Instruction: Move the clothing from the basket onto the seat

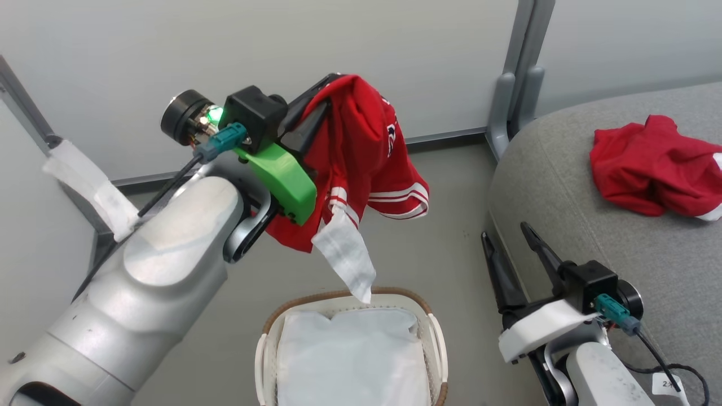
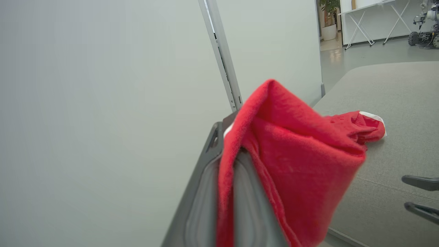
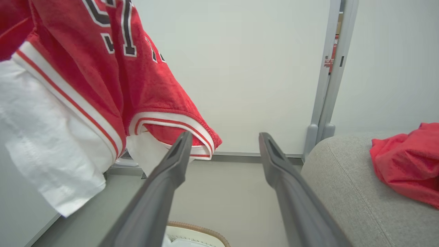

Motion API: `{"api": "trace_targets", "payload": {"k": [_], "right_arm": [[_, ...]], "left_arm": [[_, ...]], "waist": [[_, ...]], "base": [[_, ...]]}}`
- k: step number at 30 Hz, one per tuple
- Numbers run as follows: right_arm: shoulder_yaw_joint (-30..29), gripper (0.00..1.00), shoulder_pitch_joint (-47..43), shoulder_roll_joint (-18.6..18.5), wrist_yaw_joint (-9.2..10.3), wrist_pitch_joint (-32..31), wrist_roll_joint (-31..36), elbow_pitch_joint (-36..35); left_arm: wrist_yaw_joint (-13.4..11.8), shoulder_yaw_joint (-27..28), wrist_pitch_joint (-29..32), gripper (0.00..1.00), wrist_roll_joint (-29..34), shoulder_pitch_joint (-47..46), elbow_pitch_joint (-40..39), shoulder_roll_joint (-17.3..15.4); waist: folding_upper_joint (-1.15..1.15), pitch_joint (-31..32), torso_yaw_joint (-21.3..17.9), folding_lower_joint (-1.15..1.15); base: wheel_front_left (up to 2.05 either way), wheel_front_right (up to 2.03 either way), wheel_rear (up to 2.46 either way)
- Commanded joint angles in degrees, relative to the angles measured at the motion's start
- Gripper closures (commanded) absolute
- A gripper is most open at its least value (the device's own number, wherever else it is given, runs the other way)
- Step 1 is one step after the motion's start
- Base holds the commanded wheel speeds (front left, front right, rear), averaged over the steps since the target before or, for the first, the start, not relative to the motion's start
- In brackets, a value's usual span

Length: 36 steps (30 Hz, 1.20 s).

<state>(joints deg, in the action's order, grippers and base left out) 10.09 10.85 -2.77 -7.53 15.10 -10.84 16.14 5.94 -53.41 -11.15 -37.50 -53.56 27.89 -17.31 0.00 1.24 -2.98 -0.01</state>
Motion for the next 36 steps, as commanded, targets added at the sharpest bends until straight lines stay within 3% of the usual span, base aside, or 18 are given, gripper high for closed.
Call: {"api": "trace_targets", "payload": {"k": [1, 16, 26, 36], "right_arm": [[0.71, 0.0, 0.61, -0.21, 0.08, 0.09, -0.4, -0.38], [20.82, 0.0, 6.02, -0.26, 0.08, 0.09, -6.73, -0.52], [27.58, 0.0, 16.94, -0.21, 0.08, 0.09, -7.63, 9.79], [31.15, 0.0, 23.87, -0.2, 0.08, 0.09, -11.23, 15.12]], "left_arm": [[-0.45, 0.52, 0.32, 1.0, -0.53, -1.14, 0.1, 0.32], [-2.22, 0.18, 1.76, 1.0, -0.74, -5.2, 3.53, 4.52], [-2.79, -0.77, 1.89, 1.0, -0.96, -6.71, 3.4, 8.2], [-2.94, -1.97, 2.37, 1.0, -1.21, -7.37, 2.59, 10.6]], "waist": [[0.0, 0.65, 0.05, 0.01], [0.0, 1.0, -0.05, 0.01], [0.0, 0.31, 1.94, 0.01], [0.0, 0.02, 4.08, 0.01]], "base": [[0.0, 0.0, 0.0], [0.0, 0.0, 0.0], [0.0, 0.0, 0.0], [0.0, 0.0, 0.0]]}}
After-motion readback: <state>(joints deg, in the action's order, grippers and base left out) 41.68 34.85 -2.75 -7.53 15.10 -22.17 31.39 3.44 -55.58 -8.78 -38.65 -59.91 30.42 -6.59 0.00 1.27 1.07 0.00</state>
